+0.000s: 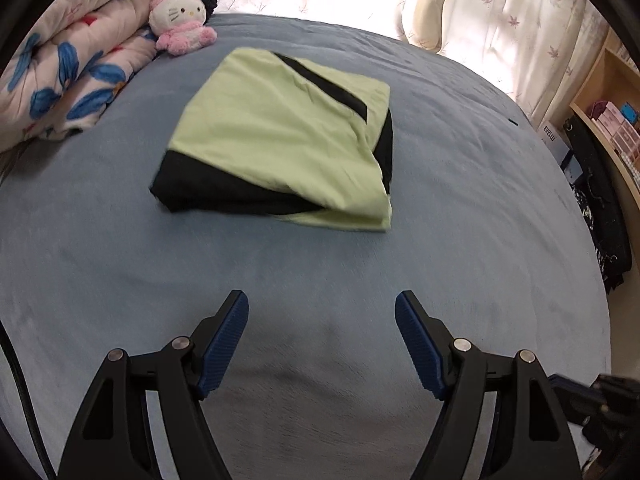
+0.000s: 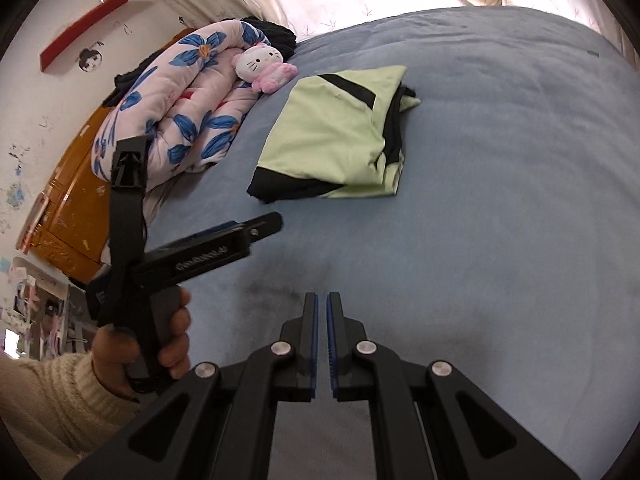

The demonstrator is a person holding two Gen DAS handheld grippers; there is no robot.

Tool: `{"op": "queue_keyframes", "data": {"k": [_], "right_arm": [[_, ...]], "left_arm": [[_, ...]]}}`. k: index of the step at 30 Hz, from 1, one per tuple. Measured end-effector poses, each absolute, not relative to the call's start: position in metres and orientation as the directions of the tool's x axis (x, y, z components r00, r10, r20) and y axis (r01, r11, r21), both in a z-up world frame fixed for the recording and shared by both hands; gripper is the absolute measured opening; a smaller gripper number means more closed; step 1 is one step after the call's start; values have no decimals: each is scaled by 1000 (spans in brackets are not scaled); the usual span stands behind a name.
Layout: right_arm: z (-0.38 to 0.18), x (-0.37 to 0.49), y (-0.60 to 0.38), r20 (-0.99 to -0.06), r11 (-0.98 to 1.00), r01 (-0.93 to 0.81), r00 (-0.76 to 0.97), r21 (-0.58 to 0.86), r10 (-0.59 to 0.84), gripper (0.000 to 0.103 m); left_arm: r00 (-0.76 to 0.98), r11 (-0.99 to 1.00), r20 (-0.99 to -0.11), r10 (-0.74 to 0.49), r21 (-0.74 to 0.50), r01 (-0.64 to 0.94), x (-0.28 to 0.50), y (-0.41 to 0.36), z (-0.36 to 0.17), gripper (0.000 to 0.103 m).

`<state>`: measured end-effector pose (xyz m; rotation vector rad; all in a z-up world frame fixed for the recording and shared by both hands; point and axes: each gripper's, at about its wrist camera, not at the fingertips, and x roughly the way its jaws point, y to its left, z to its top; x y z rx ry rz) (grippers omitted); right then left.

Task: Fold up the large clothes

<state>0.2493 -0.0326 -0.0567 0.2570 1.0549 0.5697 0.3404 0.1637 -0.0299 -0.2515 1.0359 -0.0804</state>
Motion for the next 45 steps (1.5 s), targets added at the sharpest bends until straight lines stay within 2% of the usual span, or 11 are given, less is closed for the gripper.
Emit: {"op": "queue_keyframes", "data": {"k": [3,9,16,20,27,36,38,40,42,45], "right_arm": [[-72,242,-41,-722,818,-336,390,466,572,4],[-98,230,-61,-680,819,-335,456,466,574,4],[-109,210,-66,-660,816,-329,479,476,578,5],[-93,186,-73,-652,826,-308,508,472,562,4],[-49,129,-84,-628,831,-287,550,476,550,4],[-1,37,-89,-607,839,-275,588,470,534,5],[9,17,-92,-599,847,-267,611,460,517,8],[19,1,-95,-591,867,-243,650,434,478,30],[29,-13,-96,-583,893,-213,693,398,425,43],[37,-27,-96,-576,917,-178,731,356,365,45]], "left_arm": [[508,964,-838,-199,-261,-52,333,149,-42,74],[529,985,-838,-136,-173,-21,316,110,-60,74],[565,988,-817,-114,-155,-25,287,97,-55,74],[572,984,-810,-129,-175,-26,263,95,-37,74],[601,988,-796,-72,-139,-66,198,99,12,75],[610,982,-789,-73,-164,-95,116,110,56,79],[615,984,-786,-68,-154,-88,98,110,63,79],[613,984,-786,-81,-162,-78,83,111,68,80],[611,984,-787,-87,-163,-70,72,111,72,80],[616,988,-784,-72,-142,-65,57,111,77,80]]}}
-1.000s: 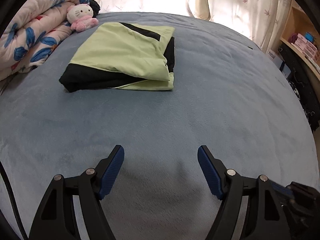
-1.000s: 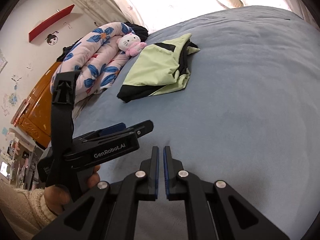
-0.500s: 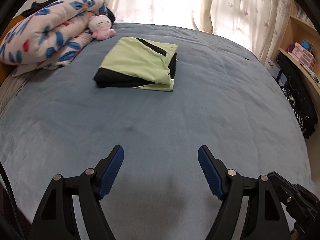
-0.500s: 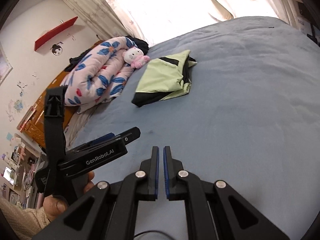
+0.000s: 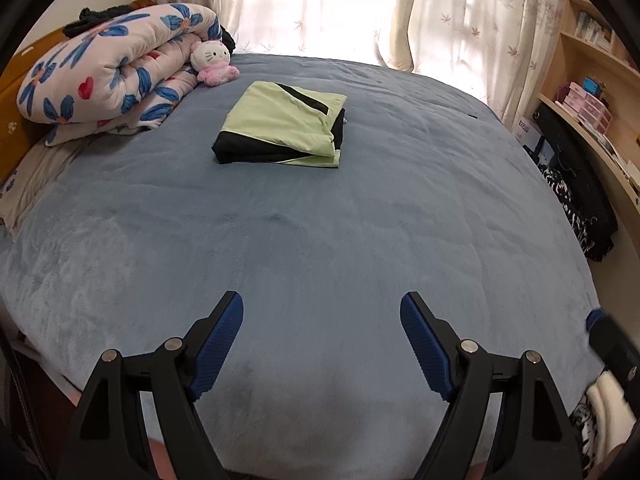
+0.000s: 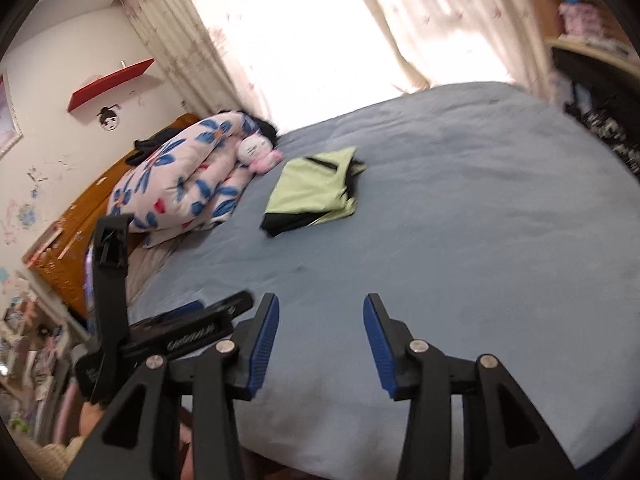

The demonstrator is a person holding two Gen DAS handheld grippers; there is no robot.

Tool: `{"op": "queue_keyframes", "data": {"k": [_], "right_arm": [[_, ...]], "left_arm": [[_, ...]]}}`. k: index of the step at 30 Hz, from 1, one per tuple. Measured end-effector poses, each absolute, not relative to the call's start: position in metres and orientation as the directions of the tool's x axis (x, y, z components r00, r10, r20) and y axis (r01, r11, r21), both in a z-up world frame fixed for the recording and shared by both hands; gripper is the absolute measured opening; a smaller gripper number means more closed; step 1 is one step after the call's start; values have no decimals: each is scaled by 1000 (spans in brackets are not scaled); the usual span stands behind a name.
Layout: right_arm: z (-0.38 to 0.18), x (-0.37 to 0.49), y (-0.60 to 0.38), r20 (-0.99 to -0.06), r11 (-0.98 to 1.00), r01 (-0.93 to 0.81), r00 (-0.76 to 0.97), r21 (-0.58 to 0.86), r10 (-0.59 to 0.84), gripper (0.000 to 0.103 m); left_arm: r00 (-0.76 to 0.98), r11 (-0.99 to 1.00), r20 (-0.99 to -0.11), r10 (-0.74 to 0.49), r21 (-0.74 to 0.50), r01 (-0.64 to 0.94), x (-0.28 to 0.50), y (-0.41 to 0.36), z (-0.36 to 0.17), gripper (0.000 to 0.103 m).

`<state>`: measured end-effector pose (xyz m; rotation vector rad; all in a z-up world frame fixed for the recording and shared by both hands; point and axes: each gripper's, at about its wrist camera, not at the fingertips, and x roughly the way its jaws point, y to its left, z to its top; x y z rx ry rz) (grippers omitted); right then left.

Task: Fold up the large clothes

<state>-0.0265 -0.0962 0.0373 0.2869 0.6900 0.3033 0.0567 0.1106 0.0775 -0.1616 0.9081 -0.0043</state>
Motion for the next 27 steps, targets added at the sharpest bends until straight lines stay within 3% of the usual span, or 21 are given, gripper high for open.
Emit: {"op": "queue_keyframes", "data": {"k": [6,27], "right_arm": [[36,-32,-89,-603,953,-132,748,274,277,45],[15,-21,-82,-676,975,-113,705,193,215,45]], "left_arm": [[628,991,-776,-62,-122,-52,35,106,84,80],[615,995,-784,-85,-103,6,31,82,83,81]]}}
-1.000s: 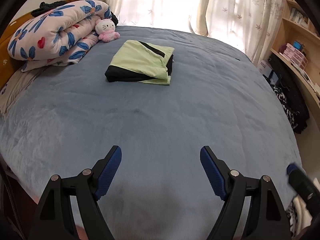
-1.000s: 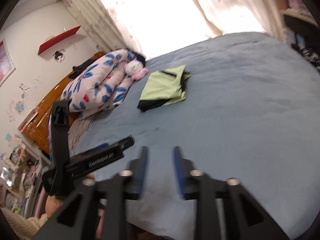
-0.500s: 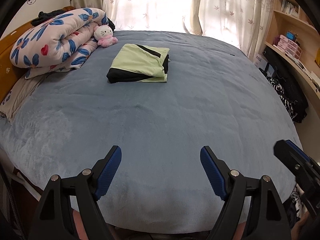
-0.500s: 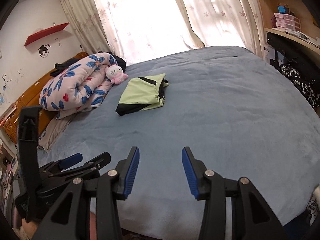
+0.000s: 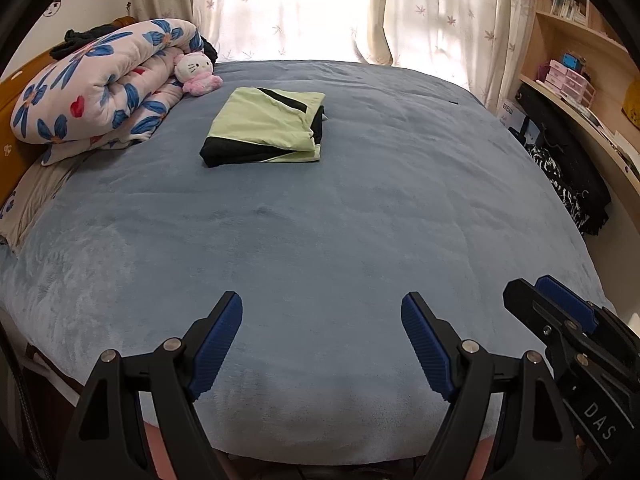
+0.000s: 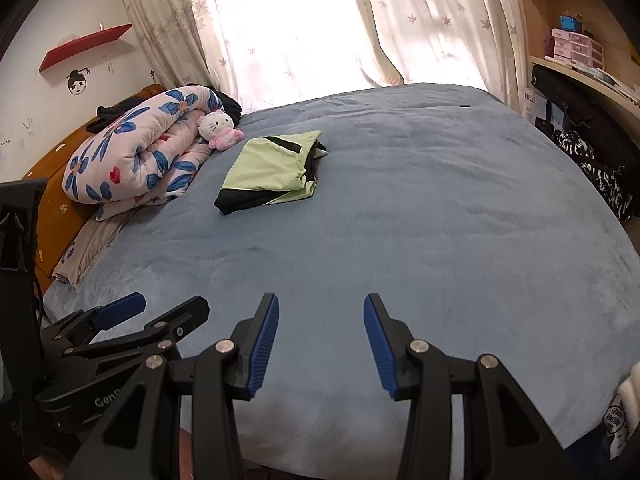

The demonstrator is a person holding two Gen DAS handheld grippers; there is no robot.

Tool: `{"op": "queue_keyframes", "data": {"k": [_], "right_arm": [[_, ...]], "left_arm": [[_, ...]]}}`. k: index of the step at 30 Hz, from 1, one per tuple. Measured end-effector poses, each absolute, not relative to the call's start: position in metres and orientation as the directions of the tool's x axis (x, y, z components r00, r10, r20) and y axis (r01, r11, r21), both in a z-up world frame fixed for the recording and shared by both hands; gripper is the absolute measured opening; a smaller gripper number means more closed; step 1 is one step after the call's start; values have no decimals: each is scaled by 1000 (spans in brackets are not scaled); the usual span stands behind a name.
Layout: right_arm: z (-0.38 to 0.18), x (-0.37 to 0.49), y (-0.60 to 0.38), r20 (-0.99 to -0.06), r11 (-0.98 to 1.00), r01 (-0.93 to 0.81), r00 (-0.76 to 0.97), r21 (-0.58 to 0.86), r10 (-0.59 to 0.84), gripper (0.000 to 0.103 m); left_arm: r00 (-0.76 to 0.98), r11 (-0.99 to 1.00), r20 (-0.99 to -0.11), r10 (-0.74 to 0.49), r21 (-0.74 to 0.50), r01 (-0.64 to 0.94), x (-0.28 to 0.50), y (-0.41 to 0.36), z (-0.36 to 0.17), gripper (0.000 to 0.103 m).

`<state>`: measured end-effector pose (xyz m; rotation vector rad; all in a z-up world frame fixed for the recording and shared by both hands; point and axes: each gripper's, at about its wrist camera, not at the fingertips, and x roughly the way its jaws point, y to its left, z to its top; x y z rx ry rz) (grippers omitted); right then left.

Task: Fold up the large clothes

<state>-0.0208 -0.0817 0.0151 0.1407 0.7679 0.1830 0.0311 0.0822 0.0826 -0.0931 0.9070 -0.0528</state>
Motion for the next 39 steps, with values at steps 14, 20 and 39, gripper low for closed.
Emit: {"op": "queue_keyframes", "data": {"k": [14,20,39], "right_arm": [[7,-10,-75,-694,976,-119,687,183,214,45],[4,-8,-72,-697,978,-116,687,175,207,45],[2,-8,-72,-698,978,-115,686,175,205,45]], "left_arm": [[593,995,-800,-87,-99,13,45,81,73,81],[585,995,-806,-92,-104,13,48,83,70,81],[586,995,-806,-87,-98,12,47,82,68,81]]}}
